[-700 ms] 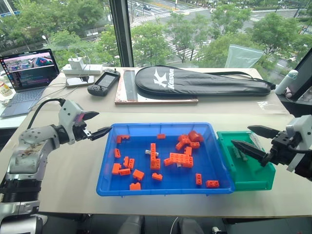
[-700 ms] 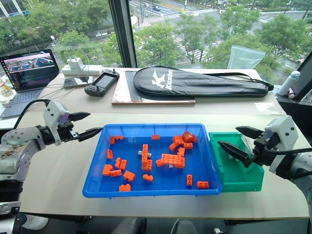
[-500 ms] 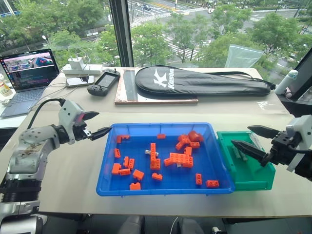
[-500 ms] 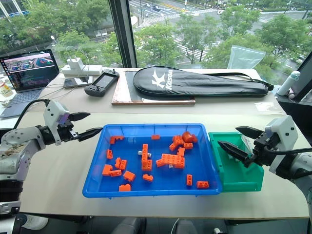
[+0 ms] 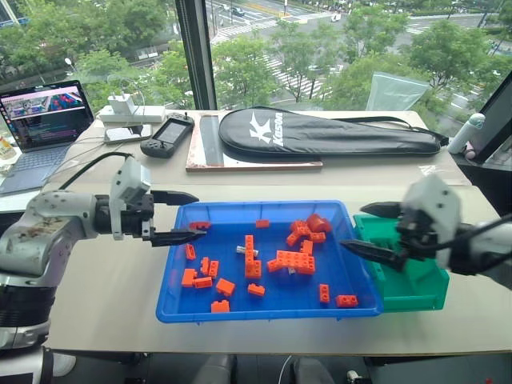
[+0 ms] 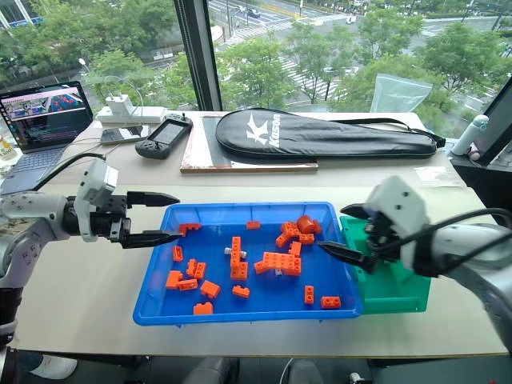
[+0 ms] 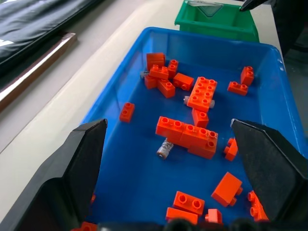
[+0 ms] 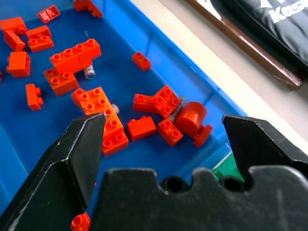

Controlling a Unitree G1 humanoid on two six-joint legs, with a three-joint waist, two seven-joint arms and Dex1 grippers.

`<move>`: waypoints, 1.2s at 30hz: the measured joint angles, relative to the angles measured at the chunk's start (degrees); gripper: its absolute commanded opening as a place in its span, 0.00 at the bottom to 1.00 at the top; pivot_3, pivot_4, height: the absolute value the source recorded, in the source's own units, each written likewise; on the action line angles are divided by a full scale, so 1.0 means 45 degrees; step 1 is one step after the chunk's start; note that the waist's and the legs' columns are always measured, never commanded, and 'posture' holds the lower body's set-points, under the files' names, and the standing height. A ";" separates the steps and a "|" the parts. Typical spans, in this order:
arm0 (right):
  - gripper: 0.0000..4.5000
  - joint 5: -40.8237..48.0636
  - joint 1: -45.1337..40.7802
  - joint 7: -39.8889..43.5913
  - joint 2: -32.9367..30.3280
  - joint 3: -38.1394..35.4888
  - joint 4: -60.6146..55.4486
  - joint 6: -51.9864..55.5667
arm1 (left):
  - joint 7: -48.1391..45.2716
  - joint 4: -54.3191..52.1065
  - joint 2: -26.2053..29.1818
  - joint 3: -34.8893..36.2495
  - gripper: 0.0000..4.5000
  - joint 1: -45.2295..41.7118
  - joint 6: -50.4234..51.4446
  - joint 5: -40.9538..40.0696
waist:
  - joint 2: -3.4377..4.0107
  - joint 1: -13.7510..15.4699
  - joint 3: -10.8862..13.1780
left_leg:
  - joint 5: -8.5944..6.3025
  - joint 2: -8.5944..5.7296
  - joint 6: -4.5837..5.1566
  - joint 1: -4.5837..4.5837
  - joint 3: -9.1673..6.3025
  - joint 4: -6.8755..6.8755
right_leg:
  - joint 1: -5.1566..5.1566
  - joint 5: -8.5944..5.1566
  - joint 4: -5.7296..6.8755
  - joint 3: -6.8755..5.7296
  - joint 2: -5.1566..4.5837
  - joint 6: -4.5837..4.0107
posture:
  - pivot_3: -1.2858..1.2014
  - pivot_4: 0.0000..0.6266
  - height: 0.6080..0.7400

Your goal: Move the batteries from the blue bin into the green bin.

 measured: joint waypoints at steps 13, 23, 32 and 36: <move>1.00 -0.1442 -0.1145 -0.0108 0.1199 0.4267 0.0127 0.0376 | 0.0778 -0.1038 0.0324 -0.0513 0.99 0.0191 0.0267 0.0354 | -0.0003 0.0056 0.0001 | -0.0004 -0.0008 0.0006 -0.0023 0.0003 -0.0001 | -0.0047 0.0003 0.0025 0.0006 -0.0001 -0.0004 | 0.52 0.24 1.00; 1.00 -0.3760 -0.2063 0.2106 0.1488 0.6474 0.1840 -0.2176 | 0.0643 -0.1536 0.0561 -0.0874 0.99 0.0573 0.0296 0.0569 | -0.0003 0.0000 0.0002 | -0.0004 -0.0002 0.0006 -0.0040 0.0020 0.0002 | -0.0109 0.0003 0.0077 0.0006 0.0000 -0.0004 | 0.52 0.24 1.00; 1.00 -0.4771 -0.2185 0.3555 0.1612 0.6710 0.3097 -0.3385 | 0.0805 -0.1829 0.0635 -0.0872 0.99 0.0694 0.0521 0.0557 | -0.0003 0.0014 0.0001 | -0.0003 -0.0003 0.0006 -0.0074 0.0023 0.0019 | -0.0145 0.0004 0.0101 0.0008 0.0000 -0.0006 | 0.52 0.24 1.00; 0.80 -0.5332 -0.2160 0.3778 0.1886 0.6888 0.3749 -0.3862 | 0.0879 -0.1891 0.0641 -0.0870 1.00 0.0858 0.0545 0.0556 | -0.0003 -0.0009 0.0002 | -0.0003 0.0000 0.0005 -0.0074 0.0027 0.0017 | -0.0158 0.0004 0.0109 0.0007 0.0001 -0.0006 | 0.52 0.24 1.00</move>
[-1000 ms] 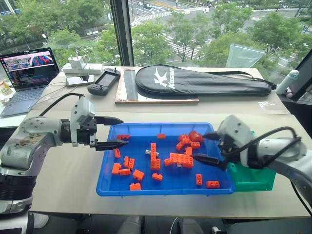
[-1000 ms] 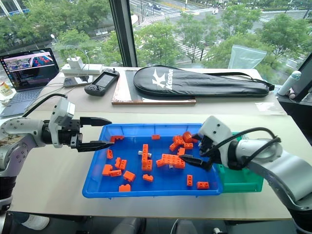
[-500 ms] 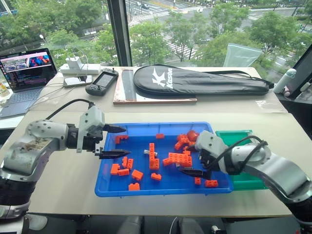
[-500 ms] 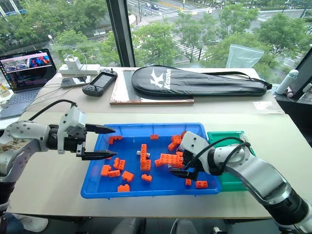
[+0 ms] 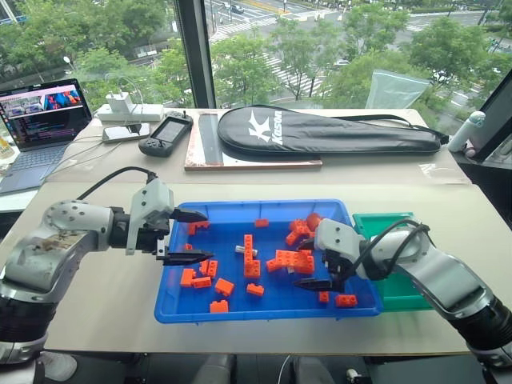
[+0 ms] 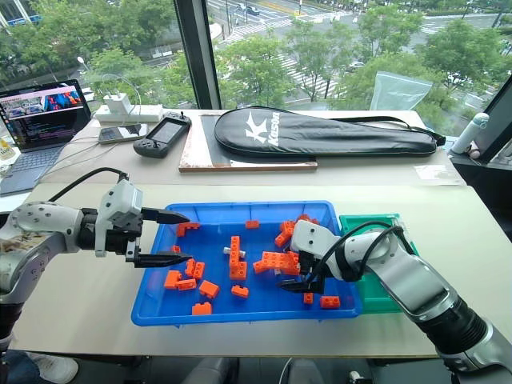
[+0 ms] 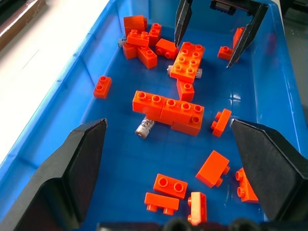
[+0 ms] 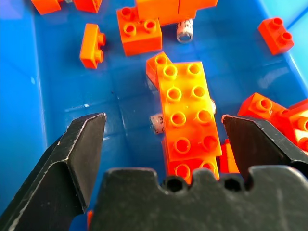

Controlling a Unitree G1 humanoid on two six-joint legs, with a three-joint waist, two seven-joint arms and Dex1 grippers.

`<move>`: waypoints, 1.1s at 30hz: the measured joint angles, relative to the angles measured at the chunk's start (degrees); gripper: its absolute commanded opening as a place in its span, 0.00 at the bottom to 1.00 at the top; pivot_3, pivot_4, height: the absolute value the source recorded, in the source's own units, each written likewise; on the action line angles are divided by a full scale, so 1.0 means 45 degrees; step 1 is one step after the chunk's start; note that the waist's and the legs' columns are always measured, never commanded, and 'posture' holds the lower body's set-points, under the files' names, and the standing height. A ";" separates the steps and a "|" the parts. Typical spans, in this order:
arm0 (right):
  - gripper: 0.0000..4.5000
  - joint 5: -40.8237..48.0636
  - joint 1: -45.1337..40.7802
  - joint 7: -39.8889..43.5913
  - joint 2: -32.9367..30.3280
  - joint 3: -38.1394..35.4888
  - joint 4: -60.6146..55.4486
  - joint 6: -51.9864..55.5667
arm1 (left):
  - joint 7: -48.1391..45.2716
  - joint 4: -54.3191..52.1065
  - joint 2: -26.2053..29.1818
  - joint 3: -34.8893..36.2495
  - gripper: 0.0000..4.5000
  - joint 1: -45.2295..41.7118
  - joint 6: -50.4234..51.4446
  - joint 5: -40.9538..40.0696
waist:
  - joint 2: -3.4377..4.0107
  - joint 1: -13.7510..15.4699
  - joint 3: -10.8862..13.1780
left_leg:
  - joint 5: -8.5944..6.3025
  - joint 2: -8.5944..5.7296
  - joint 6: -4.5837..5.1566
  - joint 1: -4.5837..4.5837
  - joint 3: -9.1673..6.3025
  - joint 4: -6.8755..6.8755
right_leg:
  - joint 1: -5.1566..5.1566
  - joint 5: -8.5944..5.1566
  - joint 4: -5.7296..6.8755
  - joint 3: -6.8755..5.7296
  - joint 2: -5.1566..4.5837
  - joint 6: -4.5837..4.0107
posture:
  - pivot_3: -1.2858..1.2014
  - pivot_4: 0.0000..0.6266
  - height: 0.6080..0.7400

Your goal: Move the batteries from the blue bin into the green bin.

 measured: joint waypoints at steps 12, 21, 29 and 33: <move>0.31 -0.1004 0.0039 0.0398 0.0298 -0.0028 0.0470 -0.0423 | 0.0220 -0.0177 -0.0008 -0.0003 1.00 0.0000 0.0019 0.0000 | 0.0000 0.0027 0.0000 | 0.0001 -0.0002 -0.0001 0.0000 0.0002 0.0002 | 0.0002 0.0001 0.0001 0.0002 0.0000 -0.0001 | 0.52 0.24 1.00; 0.31 0.0871 -0.0388 0.1031 0.0188 -0.2071 -0.0906 0.0777 | 0.0373 -0.0166 -0.0231 -0.0293 1.00 -0.0005 -0.0026 0.0144 | 0.0000 0.0036 0.0000 | 0.0000 0.0001 -0.0001 -0.0002 0.0002 0.0001 | -0.0001 0.0001 0.0004 0.0001 0.0001 -0.0002 | 0.52 0.24 1.00; 0.31 0.0899 0.0434 0.2326 -0.1108 -0.1222 -0.2206 0.0742 | 0.0327 0.0063 -0.0342 -0.0576 1.00 -0.0296 -0.0146 0.0459 | -0.0001 0.0078 0.0000 | 0.0001 -0.0001 -0.0001 -0.0004 0.0008 0.0013 | 0.0002 0.0001 0.0003 0.0001 0.0000 -0.0001 | 0.52 0.24 1.00; 0.31 0.0510 0.0434 0.2536 -0.1247 -0.1045 -0.2046 0.0437 | 0.0261 0.0207 -0.0395 -0.0760 1.00 -0.0376 -0.0594 0.0696 | -0.0001 0.0020 0.0000 | 0.0001 0.0007 -0.0001 -0.0002 0.0014 0.0010 | -0.0005 0.0001 0.0006 -0.0001 0.0002 -0.0002 | 0.52 0.24 1.00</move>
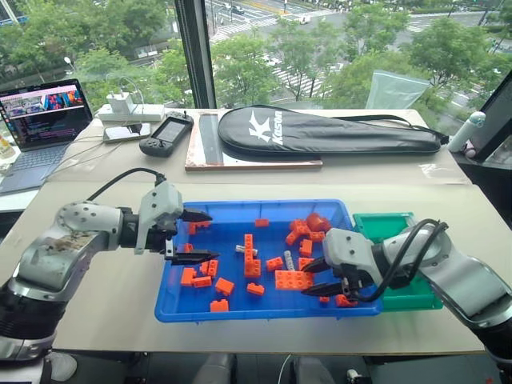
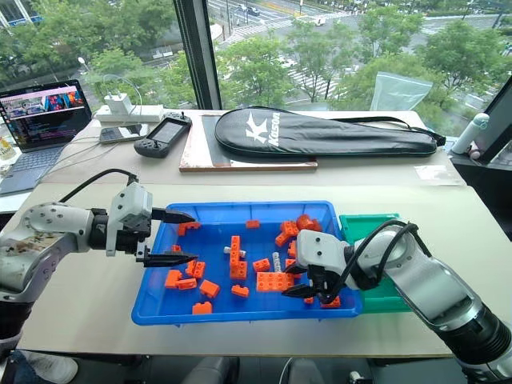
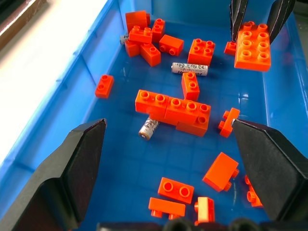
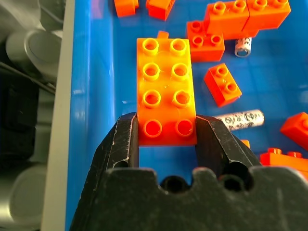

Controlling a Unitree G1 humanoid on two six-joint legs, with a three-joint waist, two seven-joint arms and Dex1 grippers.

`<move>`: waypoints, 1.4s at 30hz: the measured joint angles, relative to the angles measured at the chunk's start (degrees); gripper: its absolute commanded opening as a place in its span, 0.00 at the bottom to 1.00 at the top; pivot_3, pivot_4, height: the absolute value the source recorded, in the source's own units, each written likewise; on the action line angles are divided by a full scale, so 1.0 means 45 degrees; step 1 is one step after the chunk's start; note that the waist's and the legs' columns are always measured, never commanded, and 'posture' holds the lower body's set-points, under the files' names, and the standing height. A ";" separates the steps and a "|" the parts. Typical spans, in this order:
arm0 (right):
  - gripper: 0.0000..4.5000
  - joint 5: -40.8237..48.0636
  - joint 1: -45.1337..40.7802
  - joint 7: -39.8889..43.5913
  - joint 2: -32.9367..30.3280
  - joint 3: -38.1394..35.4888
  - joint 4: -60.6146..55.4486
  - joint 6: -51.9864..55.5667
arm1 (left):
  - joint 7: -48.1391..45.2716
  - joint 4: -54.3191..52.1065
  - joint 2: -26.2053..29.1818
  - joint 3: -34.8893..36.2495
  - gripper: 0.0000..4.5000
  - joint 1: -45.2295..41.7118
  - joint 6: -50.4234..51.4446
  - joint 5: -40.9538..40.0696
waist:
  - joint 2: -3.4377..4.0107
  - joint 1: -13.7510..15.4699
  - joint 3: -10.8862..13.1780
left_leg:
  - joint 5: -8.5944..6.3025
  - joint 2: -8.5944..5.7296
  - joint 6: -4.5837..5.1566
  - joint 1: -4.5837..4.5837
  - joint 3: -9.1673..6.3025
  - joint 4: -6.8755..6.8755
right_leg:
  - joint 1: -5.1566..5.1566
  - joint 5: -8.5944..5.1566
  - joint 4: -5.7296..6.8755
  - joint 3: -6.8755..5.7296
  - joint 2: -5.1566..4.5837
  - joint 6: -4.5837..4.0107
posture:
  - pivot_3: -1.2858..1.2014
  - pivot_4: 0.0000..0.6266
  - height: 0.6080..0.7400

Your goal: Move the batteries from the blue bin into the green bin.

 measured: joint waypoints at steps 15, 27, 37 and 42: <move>1.00 0.0121 -0.1192 0.0559 0.0703 -0.0115 0.1179 -0.0805 | -0.0159 0.0002 -0.0012 -0.0014 1.00 0.0306 0.0018 0.0046 | -0.0001 -0.0035 0.0001 | 0.0000 0.0004 -0.0001 0.0000 0.0004 0.0000 | -0.0005 0.0000 0.0003 -0.0001 0.0001 0.0000 | 0.52 0.24 1.00; 1.00 -0.2639 -0.2861 0.0089 0.1938 0.1840 0.3825 -0.1280 | -0.0161 -0.0084 -0.0032 -0.0017 1.00 0.0268 0.0230 -0.0023 | -0.0001 -0.0014 0.0001 | 0.0002 0.0000 -0.0004 -0.0002 0.0004 0.0001 | -0.0005 0.0006 0.0004 0.0001 0.0003 -0.0010 | 0.52 0.24 1.00; 1.00 -0.3274 -0.2876 0.0350 0.2421 0.2644 0.3989 -0.0763 | -0.0143 -0.0084 -0.0070 -0.0017 1.00 0.0086 0.0278 -0.0040 | -0.0001 -0.0054 0.0000 | 0.0002 0.0002 -0.0004 -0.0001 0.0004 0.0000 | -0.0007 0.0006 0.0007 -0.0001 0.0005 -0.0010 | 0.52 0.24 1.00; 1.00 -0.3775 -0.2952 0.0323 0.2786 0.3035 0.4534 -0.0750 | -0.0151 -0.0059 -0.0109 -0.0020 1.00 0.0085 0.0181 0.0030 | -0.0001 -0.0067 0.0000 | 0.0003 0.0000 -0.0005 -0.0001 0.0003 0.0000 | -0.0009 0.0006 0.0010 -0.0002 0.0006 -0.0010 | 0.52 0.24 1.00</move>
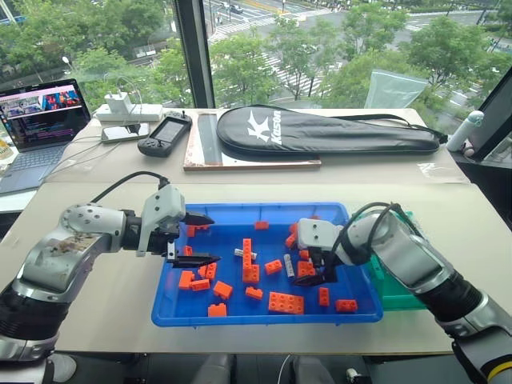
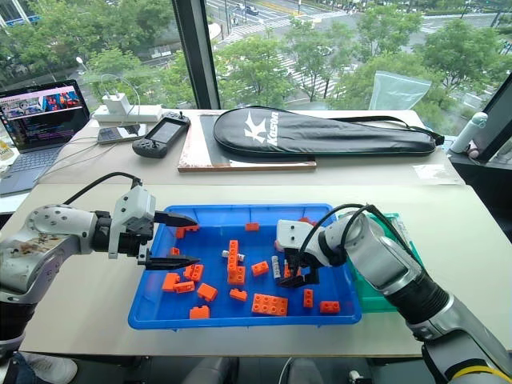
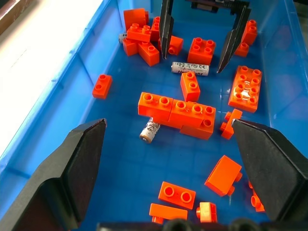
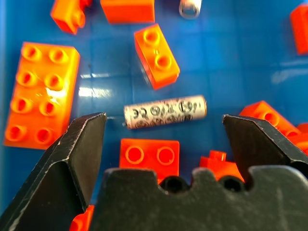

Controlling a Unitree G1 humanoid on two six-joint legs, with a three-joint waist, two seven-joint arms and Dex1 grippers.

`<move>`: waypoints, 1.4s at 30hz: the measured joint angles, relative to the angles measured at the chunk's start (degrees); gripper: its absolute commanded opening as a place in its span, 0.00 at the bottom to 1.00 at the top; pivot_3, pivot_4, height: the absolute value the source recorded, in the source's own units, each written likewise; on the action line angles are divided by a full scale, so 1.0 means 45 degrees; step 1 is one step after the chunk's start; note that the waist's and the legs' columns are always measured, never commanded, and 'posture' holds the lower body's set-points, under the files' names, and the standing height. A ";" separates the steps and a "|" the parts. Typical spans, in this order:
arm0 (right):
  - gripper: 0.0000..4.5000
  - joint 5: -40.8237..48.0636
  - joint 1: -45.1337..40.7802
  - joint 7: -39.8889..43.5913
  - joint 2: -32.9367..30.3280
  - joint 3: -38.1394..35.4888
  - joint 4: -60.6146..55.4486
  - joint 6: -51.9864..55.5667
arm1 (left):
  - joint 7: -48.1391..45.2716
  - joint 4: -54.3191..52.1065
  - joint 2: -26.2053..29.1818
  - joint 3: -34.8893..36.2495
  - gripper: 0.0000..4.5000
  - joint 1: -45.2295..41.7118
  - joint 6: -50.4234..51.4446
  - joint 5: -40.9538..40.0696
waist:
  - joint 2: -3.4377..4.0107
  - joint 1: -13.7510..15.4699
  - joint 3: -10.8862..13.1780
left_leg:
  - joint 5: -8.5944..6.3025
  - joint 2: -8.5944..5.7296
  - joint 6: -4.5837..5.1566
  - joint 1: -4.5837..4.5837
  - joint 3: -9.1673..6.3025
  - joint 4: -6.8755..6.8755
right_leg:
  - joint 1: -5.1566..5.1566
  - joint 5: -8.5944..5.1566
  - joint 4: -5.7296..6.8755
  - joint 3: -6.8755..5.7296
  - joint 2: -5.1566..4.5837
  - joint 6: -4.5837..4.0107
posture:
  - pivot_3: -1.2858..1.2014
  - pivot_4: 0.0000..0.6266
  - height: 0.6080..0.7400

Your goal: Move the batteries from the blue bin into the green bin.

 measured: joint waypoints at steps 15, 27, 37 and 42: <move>0.56 -0.0507 -0.0340 0.0112 0.0539 0.0090 0.0342 -0.0056 | 0.0042 0.0008 -0.0107 -0.0002 1.00 0.0003 -0.0057 0.0015 | 0.0000 -0.0164 0.0000 | 0.0001 0.0002 -0.0002 0.0001 -0.0004 -0.0001 | -0.0002 0.0000 0.0009 -0.0001 0.0004 0.0000 | 0.52 0.24 1.00; 0.56 0.1034 -0.1425 0.0558 0.0239 -0.1942 -0.1219 0.1379 | 0.0060 0.0024 -0.0239 -0.0082 1.00 -0.0044 -0.0096 0.0057 | 0.0001 -0.0183 0.0000 | 0.0001 0.0004 -0.0002 0.0000 -0.0007 -0.0005 | -0.0006 0.0000 0.0017 -0.0002 0.0006 0.0000 | 0.52 0.24 1.00; 0.56 0.2073 0.0364 0.1453 -0.5735 -0.5678 -0.1143 0.2660 | -0.0085 0.0970 -0.1347 -0.0628 1.00 -0.1082 -0.0206 0.0085 | 0.0006 0.0228 0.0008 | -0.0022 -0.0025 0.0020 -0.0032 0.0035 0.0041 | -0.0002 0.0001 -0.0011 0.0001 -0.0015 0.0000 | 0.52 0.24 1.00; 0.56 0.2255 0.2882 0.1878 -0.7251 -0.6746 -0.0855 0.2196 | -0.0416 0.1310 -0.1927 -0.0968 1.00 -0.1876 -0.0217 -0.0010 | 0.0012 -0.0078 0.0007 | -0.0024 0.0001 0.0024 -0.0014 0.0091 0.0035 | -0.0012 0.0001 0.0002 0.0007 -0.0014 -0.0001 | 0.52 0.24 1.00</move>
